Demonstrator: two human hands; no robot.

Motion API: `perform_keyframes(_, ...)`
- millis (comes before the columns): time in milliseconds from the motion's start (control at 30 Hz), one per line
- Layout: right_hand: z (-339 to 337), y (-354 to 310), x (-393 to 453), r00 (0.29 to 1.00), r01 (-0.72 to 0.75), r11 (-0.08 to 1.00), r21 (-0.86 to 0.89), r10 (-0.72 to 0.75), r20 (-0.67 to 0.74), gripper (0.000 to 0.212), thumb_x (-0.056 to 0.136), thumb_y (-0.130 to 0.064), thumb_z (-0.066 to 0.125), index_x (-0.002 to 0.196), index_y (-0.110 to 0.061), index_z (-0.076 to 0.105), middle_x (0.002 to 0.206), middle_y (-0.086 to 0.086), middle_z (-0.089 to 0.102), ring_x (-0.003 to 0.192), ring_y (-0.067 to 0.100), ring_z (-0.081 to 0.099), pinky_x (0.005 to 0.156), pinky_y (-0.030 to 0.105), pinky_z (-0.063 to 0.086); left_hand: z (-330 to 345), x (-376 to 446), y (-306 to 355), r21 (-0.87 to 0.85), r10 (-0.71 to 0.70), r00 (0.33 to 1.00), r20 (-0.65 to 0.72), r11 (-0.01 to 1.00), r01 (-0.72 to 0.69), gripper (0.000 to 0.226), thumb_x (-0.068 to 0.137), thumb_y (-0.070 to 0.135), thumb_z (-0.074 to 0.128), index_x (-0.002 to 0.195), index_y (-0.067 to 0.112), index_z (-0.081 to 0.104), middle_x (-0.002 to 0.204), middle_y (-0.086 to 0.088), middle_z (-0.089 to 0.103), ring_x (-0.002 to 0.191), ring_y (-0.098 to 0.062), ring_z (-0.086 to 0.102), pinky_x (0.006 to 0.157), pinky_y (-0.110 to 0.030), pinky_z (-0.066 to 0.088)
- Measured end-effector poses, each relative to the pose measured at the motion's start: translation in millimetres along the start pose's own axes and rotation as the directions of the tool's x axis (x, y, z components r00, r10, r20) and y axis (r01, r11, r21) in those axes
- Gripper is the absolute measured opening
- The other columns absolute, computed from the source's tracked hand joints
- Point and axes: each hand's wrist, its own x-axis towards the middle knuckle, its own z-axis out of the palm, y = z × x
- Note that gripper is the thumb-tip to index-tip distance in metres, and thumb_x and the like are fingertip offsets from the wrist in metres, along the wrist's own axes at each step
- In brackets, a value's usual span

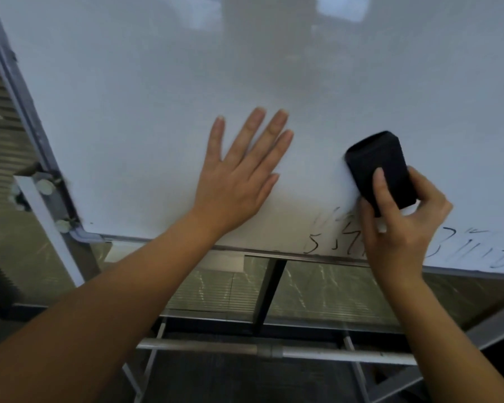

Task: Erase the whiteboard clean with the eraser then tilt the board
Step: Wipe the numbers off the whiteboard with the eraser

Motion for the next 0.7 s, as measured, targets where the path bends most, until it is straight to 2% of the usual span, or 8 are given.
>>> perform_keyframes(67, 5.6, -9.7, -11.1, 1.0, 0.01, 1.0, 0.019, -0.01, -0.008, 0.037, 0.094, -0.014, 0.059, 0.13, -0.017, 0.051, 0.123, 0.031, 0.051, 0.107, 0.045, 0.047, 0.093, 0.03, 0.032, 0.5, 0.8, 1.7, 0.001, 0.004, 1.0, -0.001, 1.0, -0.004, 0.053, 0.104, 0.032, 0.031, 0.153, 0.01, 0.026, 0.155, -0.01, 0.035, 0.143, -0.032, 0.026, 0.116, -0.06, 0.009)
perform_keyframes(167, 22.1, -41.0, -39.2, 0.992, -0.093, 0.973, 0.212, 0.073, 0.1, 0.028, 0.09, -0.024, 0.066, 0.117, -0.026, 0.06, 0.116, 0.004, 0.064, 0.105, 0.02, 0.058, 0.09, 0.039, 0.049, 0.2, 2.0, 2.7, 0.001, 0.005, 1.0, -0.012, 1.0, -0.005, 0.053, 0.103, 0.03, 0.033, 0.152, 0.01, 0.028, 0.156, -0.01, 0.033, 0.143, -0.033, 0.026, 0.115, -0.06, 0.01)
perform_keyframes(200, 27.1, -50.8, -50.5, 0.989, -0.105, 0.96, 0.259, 0.072, 0.133, 0.031, 0.088, -0.021, 0.07, 0.117, -0.025, 0.06, 0.115, 0.005, 0.063, 0.104, 0.02, 0.059, 0.087, 0.042, 0.051, -0.9, 2.4, 2.1, -0.024, -0.005, 1.0, -0.02, 1.0, 0.005, 0.051, 0.103, 0.028, 0.034, 0.151, 0.01, 0.031, 0.156, -0.01, 0.033, 0.144, -0.032, 0.027, 0.116, -0.059, 0.01)
perform_keyframes(300, 45.0, -71.2, -86.6, 0.972, 0.198, 0.969, 0.145, -0.214, 0.098, 0.058, 0.079, 0.003, 0.073, 0.127, -0.021, 0.052, 0.126, 0.02, 0.045, 0.107, 0.033, 0.049, 0.087, 0.045, 0.047, -7.3, 4.3, -2.1, -0.211, -0.006, 1.0, -0.027, 0.978, 0.0, 0.047, 0.104, 0.022, 0.03, 0.148, 0.009, 0.036, 0.154, -0.013, 0.036, 0.144, -0.033, 0.027, 0.118, -0.053, 0.006)
perform_keyframes(367, 53.5, -71.8, -87.6, 0.947, 0.298, 0.945, 0.136, -0.31, 0.08, 0.054, 0.083, 0.004, 0.067, 0.127, -0.023, 0.051, 0.128, 0.019, 0.042, 0.106, 0.031, 0.047, 0.085, 0.045, 0.049, -12.0, 4.4, -6.7, -0.293, 0.033, 0.999, 0.009, 0.956, -0.029, 0.049, 0.103, 0.023, 0.026, 0.149, 0.007, 0.033, 0.154, -0.013, 0.035, 0.145, -0.033, 0.024, 0.119, -0.049, 0.004)
perform_keyframes(500, 48.9, -55.5, -64.2, 0.893, 0.431, 0.895, 0.119, -0.441, 0.083, 0.048, 0.087, -0.003, 0.066, 0.127, -0.024, 0.05, 0.126, 0.017, 0.04, 0.105, 0.029, 0.045, 0.089, 0.039, 0.045, -12.9, 0.2, -11.9, -0.258, 0.053, 0.998, 0.044, 0.965, -0.04, 0.052, 0.103, 0.028, 0.025, 0.15, 0.007, 0.031, 0.155, -0.012, 0.034, 0.147, -0.028, 0.018, 0.12, -0.047, 0.001)
perform_keyframes(600, 33.1, -32.5, -49.8, 0.978, 0.189, 0.977, 0.097, -0.196, 0.066, 0.058, 0.079, 0.001, 0.074, 0.128, -0.02, 0.049, 0.125, 0.02, 0.042, 0.108, 0.036, 0.047, 0.086, 0.043, 0.042, -8.2, -0.7, -7.7, -0.196, 0.067, 0.997, 0.037, 0.979, -0.059, 0.053, 0.103, 0.03, 0.023, 0.152, 0.008, 0.028, 0.157, -0.005, 0.028, 0.148, -0.023, 0.012, 0.121, -0.045, 0.0)
perform_keyframes(700, 22.4, -11.7, -39.4, 0.992, -0.117, 0.991, 0.067, 0.12, -0.042, 0.045, 0.087, -0.001, 0.066, 0.128, -0.012, 0.052, 0.122, 0.034, 0.045, 0.11, 0.043, 0.044, 0.093, 0.037, 0.035, -0.8, 0.1, -2.3, -0.138, 0.067, 0.998, 0.015, 0.988, -0.064, 0.054, 0.103, 0.031, 0.023, 0.152, 0.009, 0.028, 0.157, -0.007, 0.03, 0.148, -0.024, 0.01, 0.121, -0.046, 0.0)
